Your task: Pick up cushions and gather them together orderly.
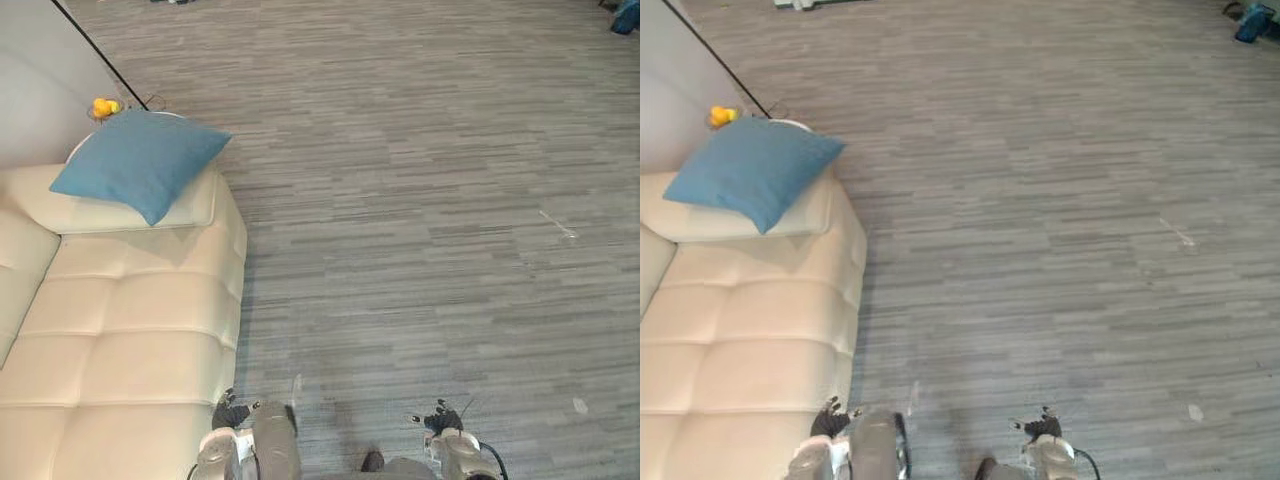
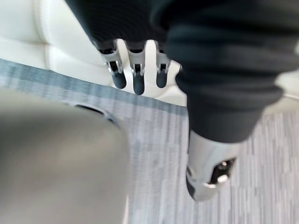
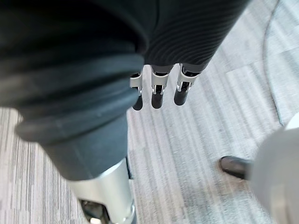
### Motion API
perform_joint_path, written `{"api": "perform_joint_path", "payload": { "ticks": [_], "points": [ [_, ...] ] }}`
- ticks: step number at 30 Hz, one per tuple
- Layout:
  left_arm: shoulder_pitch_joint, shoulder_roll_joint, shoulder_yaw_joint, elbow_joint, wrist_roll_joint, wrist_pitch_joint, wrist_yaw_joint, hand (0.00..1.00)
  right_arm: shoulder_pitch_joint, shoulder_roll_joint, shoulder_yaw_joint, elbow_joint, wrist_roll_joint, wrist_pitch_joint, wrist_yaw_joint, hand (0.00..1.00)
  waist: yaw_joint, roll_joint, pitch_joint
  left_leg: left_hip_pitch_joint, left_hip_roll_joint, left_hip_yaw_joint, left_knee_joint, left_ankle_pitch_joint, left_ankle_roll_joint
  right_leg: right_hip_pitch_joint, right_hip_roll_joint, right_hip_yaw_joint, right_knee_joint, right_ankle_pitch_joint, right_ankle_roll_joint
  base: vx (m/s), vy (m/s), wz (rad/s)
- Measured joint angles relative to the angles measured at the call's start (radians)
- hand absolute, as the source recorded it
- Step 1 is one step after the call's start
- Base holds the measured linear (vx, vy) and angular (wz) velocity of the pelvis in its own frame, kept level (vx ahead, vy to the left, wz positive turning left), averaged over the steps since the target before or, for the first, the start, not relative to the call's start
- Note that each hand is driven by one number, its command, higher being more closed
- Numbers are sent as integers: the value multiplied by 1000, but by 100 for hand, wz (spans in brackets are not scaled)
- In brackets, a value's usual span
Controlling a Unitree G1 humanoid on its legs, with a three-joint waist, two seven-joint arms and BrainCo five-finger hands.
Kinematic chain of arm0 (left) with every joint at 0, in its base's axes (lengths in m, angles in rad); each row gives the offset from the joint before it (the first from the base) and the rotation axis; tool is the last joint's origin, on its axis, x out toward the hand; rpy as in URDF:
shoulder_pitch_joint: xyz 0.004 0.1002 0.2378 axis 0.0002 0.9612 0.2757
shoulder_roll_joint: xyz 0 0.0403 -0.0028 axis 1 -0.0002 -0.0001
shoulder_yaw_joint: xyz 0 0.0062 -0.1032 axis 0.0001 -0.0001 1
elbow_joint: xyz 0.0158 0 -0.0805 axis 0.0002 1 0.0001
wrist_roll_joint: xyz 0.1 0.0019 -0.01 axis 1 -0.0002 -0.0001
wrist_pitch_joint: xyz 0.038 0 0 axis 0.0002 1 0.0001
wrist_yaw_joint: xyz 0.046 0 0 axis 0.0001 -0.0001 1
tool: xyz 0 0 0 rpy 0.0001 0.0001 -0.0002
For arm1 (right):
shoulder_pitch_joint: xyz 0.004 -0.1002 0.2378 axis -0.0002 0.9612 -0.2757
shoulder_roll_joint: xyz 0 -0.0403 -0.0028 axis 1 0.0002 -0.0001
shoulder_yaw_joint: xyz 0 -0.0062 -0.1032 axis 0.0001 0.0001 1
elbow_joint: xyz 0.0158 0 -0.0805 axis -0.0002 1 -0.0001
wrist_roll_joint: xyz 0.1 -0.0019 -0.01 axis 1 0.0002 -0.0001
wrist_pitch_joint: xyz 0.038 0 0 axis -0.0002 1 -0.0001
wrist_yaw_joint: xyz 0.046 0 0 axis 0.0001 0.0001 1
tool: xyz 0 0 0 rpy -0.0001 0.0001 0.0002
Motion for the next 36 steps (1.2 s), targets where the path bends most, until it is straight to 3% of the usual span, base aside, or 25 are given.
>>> {"api": "perform_joint_path", "payload": {
  "ticks": [1, 2, 3, 5, 7, 8, 9, 10, 11, 13, 15, 16, 17, 19, 20, 22, 23, 24, 25, 28, 31, 32, 34, 35, 36],
  "points": [
    [1, 1, 0, 4, 0, 1, 1, 0, -6, -2, -4, 1, 0, 0, -2, 0, 8, -2, 2, 22, -40, 22, -179, 87, 4, 39, 1, 9, -22, -17, 27, 566, 89, -32],
    [0, 4, 3, 7, -2, 0, 0, 0, -9, -5, -4, 5, 0, 0, -2, 0, 20, -5, 4, 36, -50, 19, -203, 176, 25, 59, 1, 22, -31, -26, 40, 588, 79, -38],
    [-8, 24, 1, 13, -3, 0, 1, 0, -19, 8, 0, 31, -1, -1, -2, 0, 29, -36, 6, 54, -76, 30, -200, 199, 87, 83, -19, 43, -43, -27, 46, 503, 63, -24],
    [-12, 46, 6, 14, -1, 1, -3, 0, -26, 21, 8, 32, -2, -2, 1, 0, 25, -73, 2, 40, -96, 25, -124, 120, 117, 78, -52, 61, -9, 16, 68, 613, 117, -2],
    [-10, 49, 32, 46, -4, 3, 0, 0, -19, 15, 6, 46, -6, 0, 6, 0, 31, -72, 2, 81, -90, 30, -43, 25, 108, 0, -105, 106, 292, 20, 119, 567, 160, 7],
    [-8, 56, 28, 66, -6, 11, 0, 0, -13, 15, 7, 45, -14, -1, 10, 0, 28, -71, 3, 130, -96, 21, -37, -14, 105, -79, -144, 126, 523, 61, 186, 667, 167, 25],
    [-3, 66, 19, 84, -6, 23, 0, 0, -6, 15, 10, 44, -22, -1, 15, 0, 19, -70, 3, 193, -108, -5, -40, -48, 107, -157, -178, 124, 762, 71, 199, 672, 142, 41],
    [1, 67, 17, 86, -6, 24, 0, 0, -1, 15, 11, 42, -23, 0, 17, 0, 11, -70, 3, 231, -113, -17, -48, -57, 107, -187, -192, 114, 843, 63, 185, 751, 84, 74],
    [14, 68, 2, 84, -9, 24, 1, 0, 5, 12, 16, 34, -22, -2, 18, 0, -2, -59, 8, 318, -119, -61, -93, -72, 110, -245, -208, 67, 915, 25, 120, 407, 21, 64],
    [17, 67, -9, 83, -17, 24, 1, 0, 5, 6, 16, 28, -22, -5, 18, 0, -6, -48, 14, 401, -116, -95, -150, -75, 105, -309, -206, 21, 831, -19, 71, 384, -23, 62],
    [12, 57, -10, 81, -18, 24, 2, 0, 7, -1, 15, 28, -21, -4, 18, 0, -12, -35, 21, 454, -108, -145, -183, -80, 97, -366, -172, 30, 648, -32, 64, 387, -129, 83],
    [4, 50, -17, 80, -17, 22, 4, 0, 18, -7, 15, 24, -21, -4, 18, 0, -22, -26, 25, 483, -96, -200, -188, -106, 70, -410, -116, 105, 419, 5, 81, 451, -228, 96],
    [4, 49, -19, 80, -17, 22, 4, 0, 18, -7, 14, 24, -21, -4, 18, 0, -23, -27, 25, 487, -95, -207, -188, -111, 63, -416, -106, 128, 375, 22, 82, 459, -294, 101],
    [10, 58, -17, 80, -17, 22, 4, 0, 35, -3, 6, 20, -18, -5, 18, 0, -30, -53, 16, 517, -104, -278, -161, -176, 15, -427, -81, 249, 175, 167, 85, 383, -349, 99],
    [13, 57, -18, 82, -17, 22, 5, 0, 41, -4, 3, 18, -17, -6, 19, 0, -38, -60, 8, 525, -101, -312, -139, -203, 5, -418, -75, 269, 202, 231, 65, 396, -390, 106],
    [25, 6, -6, 83, -16, 19, 6, 0, 42, -24, -14, -5, -18, -5, 18, 0, -41, 10, -31, 496, -43, -359, -54, -217, -6, -410, -54, 183, 272, 126, 36, 423, -337, 94],
    [25, -9, 4, 82, -16, 18, 5, 0, 43, -23, -23, -14, -18, -6, 18, 0, -49, 16, -31, 455, -28, -356, 17, -216, -8, -399, -55, 154, 272, 112, 35, 392, -293, 101],
    [20, -32, 24, 80, -17, 20, 4, 0, 44, -19, -28, -16, -14, -7, 18, 0, -57, 32, -27, 384, 9, -330, 168, -197, -38, -365, -52, 109, 270, 102, 13, 420, -290, 97],
    [19, -46, 42, 62, -17, 21, 4, 0, 57, -1, -27, -16, 1, -5, 17, 0, -45, 37, -24, 308, 81, -244, 347, -162, -61, -307, -40, 66, 261, 75, -10, 336, -229, 83],
    [17, -34, 31, 46, -17, 20, 1, 0, 70, 19, -26, -42, 15, -7, 16, 0, -38, 19, -25, 245, 154, -88, 428, -175, -20, -202, -41, 2, 205, 44, -13, 303, -139, 65],
    [11, -12, 21, 31, -16, 19, 1, 0, 88, 18, -30, -50, 22, -8, 16, 0, -38, -16, -28, 152, 145, 91, 297, -183, 12, -117, -79, -110, 120, 39, 17, 320, -58, 108],
    [-2, -8, 11, 33, -16, 18, 1, 0, 95, 12, -36, -48, 22, -6, 14, 0, -40, -27, -24, 135, 117, 193, 150, -146, 26, -85, -102, -166, 89, 40, 43, 286, 34, 110],
    [-5, -2, -3, 39, -15, 17, 0, 0, 92, 8, -35, -46, 21, -5, 14, 0, -40, -23, -25, 127, 94, 278, 5, -65, 32, -56, -113, -210, 78, 35, 78, 315, 114, 80],
    [-9, 2, 2, 47, -15, 14, 0, 0, 85, 7, -35, -37, 21, -4, 14, 0, -35, -31, -23, 156, 63, 290, -33, 26, 78, -36, -127, -210, 76, 34, 100, 464, 172, 48],
    [-9, 8, -1, 52, -10, 11, 0, 0, 72, 18, -28, -30, 20, -5, 17, 0, -31, -47, -26, 172, 39, 295, -55, 26, 94, -29, -136, -212, 63, 56, 103, 466, 180, 24]
  ]
}}
